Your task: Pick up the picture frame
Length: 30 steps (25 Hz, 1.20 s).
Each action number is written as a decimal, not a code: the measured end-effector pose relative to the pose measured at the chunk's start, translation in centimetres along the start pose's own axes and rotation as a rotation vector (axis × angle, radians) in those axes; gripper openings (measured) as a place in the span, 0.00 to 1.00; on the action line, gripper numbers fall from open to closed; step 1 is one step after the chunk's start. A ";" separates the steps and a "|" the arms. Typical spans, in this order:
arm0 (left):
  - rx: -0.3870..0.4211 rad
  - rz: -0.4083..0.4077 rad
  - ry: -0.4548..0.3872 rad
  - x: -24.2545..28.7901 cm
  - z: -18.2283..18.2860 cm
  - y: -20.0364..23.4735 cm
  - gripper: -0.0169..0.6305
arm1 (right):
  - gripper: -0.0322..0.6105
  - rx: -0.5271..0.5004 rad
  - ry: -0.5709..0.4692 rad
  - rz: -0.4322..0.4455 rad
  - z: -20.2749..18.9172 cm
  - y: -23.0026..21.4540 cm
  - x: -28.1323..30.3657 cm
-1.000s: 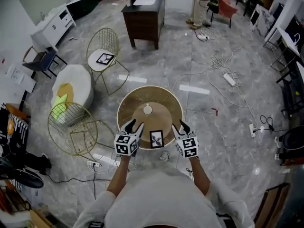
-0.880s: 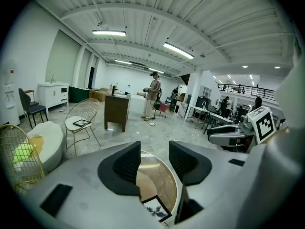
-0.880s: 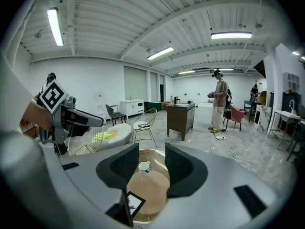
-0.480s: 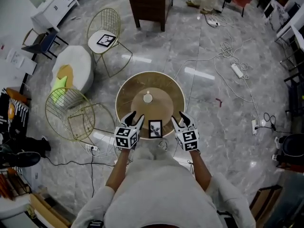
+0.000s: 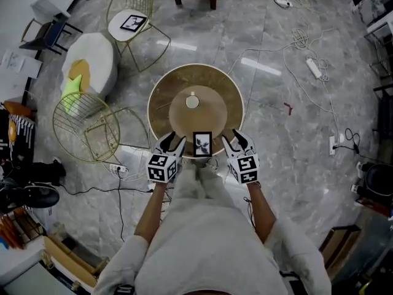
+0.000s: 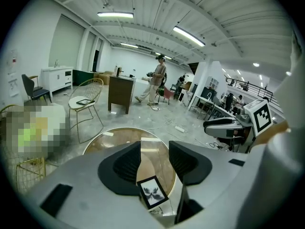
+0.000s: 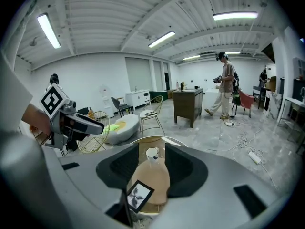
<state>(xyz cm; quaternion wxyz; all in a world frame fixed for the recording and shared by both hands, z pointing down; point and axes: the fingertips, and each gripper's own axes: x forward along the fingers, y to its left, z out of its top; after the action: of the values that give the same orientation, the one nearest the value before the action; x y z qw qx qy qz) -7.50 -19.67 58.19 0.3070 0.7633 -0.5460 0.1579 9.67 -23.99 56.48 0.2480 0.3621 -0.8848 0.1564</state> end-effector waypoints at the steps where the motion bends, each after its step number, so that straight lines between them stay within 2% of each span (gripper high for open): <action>1: -0.001 -0.004 0.008 0.1 -0.3 0.1 0.30 | 0.31 0.004 0.006 0.001 -0.3 0.2 0.2; 15: 0.004 -0.109 0.118 3.1 -5.4 1.6 0.30 | 0.31 0.083 0.096 -0.032 -5.3 2.4 2.4; 25: -0.039 -0.144 0.185 5.0 -10.2 2.9 0.30 | 0.31 0.111 0.169 -0.032 -9.8 3.4 4.9; 30: -0.029 -0.163 0.216 6.1 -12.4 3.1 0.30 | 0.31 0.122 0.202 -0.020 -12.1 4.2 6.1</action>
<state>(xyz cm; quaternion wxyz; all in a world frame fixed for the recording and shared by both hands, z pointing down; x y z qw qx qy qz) -7.07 -16.92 72.05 0.3867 0.7791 -0.4483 0.2060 6.85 -18.96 69.48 0.3151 0.3676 -0.8405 0.2431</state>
